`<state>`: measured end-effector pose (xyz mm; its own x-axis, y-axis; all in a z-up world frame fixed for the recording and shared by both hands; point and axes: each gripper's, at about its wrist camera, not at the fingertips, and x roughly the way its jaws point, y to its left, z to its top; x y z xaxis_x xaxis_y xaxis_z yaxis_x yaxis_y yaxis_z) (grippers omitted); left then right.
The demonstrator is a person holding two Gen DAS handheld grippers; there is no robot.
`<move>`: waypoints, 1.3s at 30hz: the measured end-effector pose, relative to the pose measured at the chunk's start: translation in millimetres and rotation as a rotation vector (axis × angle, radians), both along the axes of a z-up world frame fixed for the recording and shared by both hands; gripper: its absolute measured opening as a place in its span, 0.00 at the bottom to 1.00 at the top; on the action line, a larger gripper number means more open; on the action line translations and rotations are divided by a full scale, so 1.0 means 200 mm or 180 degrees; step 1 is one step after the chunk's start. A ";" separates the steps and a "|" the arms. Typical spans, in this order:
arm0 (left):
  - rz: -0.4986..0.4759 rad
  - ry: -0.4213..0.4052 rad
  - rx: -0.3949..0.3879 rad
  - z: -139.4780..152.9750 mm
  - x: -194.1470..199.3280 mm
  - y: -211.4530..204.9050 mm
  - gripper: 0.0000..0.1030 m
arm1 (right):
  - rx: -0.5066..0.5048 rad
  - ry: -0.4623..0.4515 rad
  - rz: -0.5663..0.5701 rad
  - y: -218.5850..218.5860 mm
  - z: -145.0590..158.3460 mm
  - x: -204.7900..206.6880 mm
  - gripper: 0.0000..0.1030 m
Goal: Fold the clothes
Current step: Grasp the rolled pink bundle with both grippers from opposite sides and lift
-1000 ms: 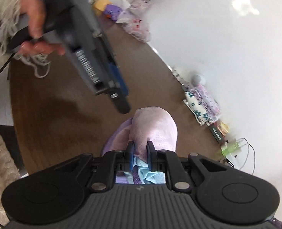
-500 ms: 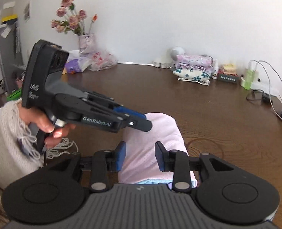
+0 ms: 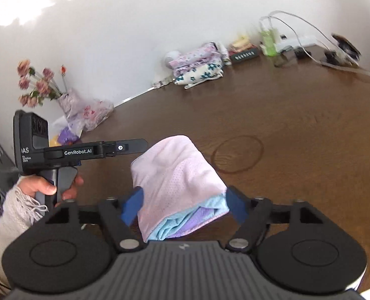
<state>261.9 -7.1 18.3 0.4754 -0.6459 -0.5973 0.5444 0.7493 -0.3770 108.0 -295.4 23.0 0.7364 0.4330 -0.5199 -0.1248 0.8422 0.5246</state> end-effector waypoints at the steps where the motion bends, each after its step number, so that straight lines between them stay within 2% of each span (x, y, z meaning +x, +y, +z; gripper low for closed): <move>1: 0.0000 0.0131 -0.0086 -0.02 0.03 0.01 0.67 | 0.0145 0.0081 -0.0033 -0.02 -0.03 0.01 0.81; 3: -0.0010 0.0382 -0.0266 -0.06 0.08 0.02 0.65 | 0.0434 0.0244 -0.0098 -0.06 -0.08 0.02 0.81; 5: -0.0008 0.0536 -0.0367 -0.09 0.09 0.03 0.51 | 0.0488 0.0308 -0.0088 -0.06 -0.10 0.06 0.81; 7: -0.0022 0.0616 -0.0389 -0.11 0.07 0.04 0.29 | 0.0504 0.0356 -0.0065 -0.05 -0.12 0.10 0.80; 8: -0.0004 0.0635 -0.0394 -0.12 0.05 0.06 0.27 | 0.0512 0.0380 -0.0054 -0.04 -0.13 0.12 0.78; 10: 0.0029 0.0656 -0.0403 -0.13 0.00 0.08 0.20 | 0.0529 0.0428 -0.0031 -0.03 -0.14 0.16 0.69; 11: 0.0044 0.0639 -0.0398 -0.13 -0.04 0.10 0.19 | 0.0537 0.0452 -0.0020 -0.03 -0.15 0.18 0.57; 12: 0.0060 0.0617 -0.0387 -0.12 -0.09 0.11 0.18 | 0.0509 0.0463 0.0003 -0.03 -0.16 0.20 0.39; 14: 0.0097 0.0592 -0.0383 -0.12 -0.19 0.15 0.17 | 0.0542 0.0498 0.0086 -0.05 -0.17 0.26 0.25; 16: 0.0132 0.0590 -0.0402 -0.13 -0.28 0.19 0.17 | 0.0587 0.0538 0.0173 -0.07 -0.18 0.31 0.21; 23: 0.0389 0.0615 -0.0604 -0.16 -0.45 0.25 0.17 | 0.0436 0.0528 0.0497 0.01 -0.18 0.36 0.21; 24: 0.0431 0.0597 -0.0616 -0.16 -0.45 0.26 0.20 | 0.0427 0.0511 0.0503 0.01 -0.17 0.35 0.21; 26: 0.0464 0.0525 -0.0648 -0.13 -0.46 0.27 0.39 | 0.0442 0.0453 0.0486 0.00 -0.16 0.33 0.26; 27: 0.0472 0.0482 -0.0689 -0.11 -0.46 0.28 0.53 | 0.0421 0.0409 0.0467 -0.01 -0.14 0.30 0.41; 28: 0.0475 0.0447 -0.0746 -0.09 -0.47 0.29 0.59 | 0.0400 0.0365 0.0448 -0.01 -0.13 0.28 0.50; 29: 0.0499 0.0435 -0.0777 -0.07 -0.47 0.30 0.63 | 0.0378 0.0321 0.0429 -0.02 -0.11 0.26 0.63; 30: 0.0535 0.0434 -0.0789 -0.06 -0.48 0.31 0.75 | 0.0357 0.0277 0.0410 -0.03 -0.10 0.23 0.71; 31: 0.0571 0.0433 -0.0802 -0.04 -0.48 0.32 0.86 | 0.0336 0.0233 0.0391 -0.03 -0.08 0.21 0.73; 33: 0.0677 0.0491 -0.0787 -0.04 -0.47 0.33 0.92 | 0.0274 0.0188 0.0366 -0.03 -0.07 0.17 0.78; 39: 0.0742 0.0852 -0.0809 -0.08 -0.38 0.31 0.93 | 0.0173 0.0318 0.0468 0.00 -0.09 0.19 0.79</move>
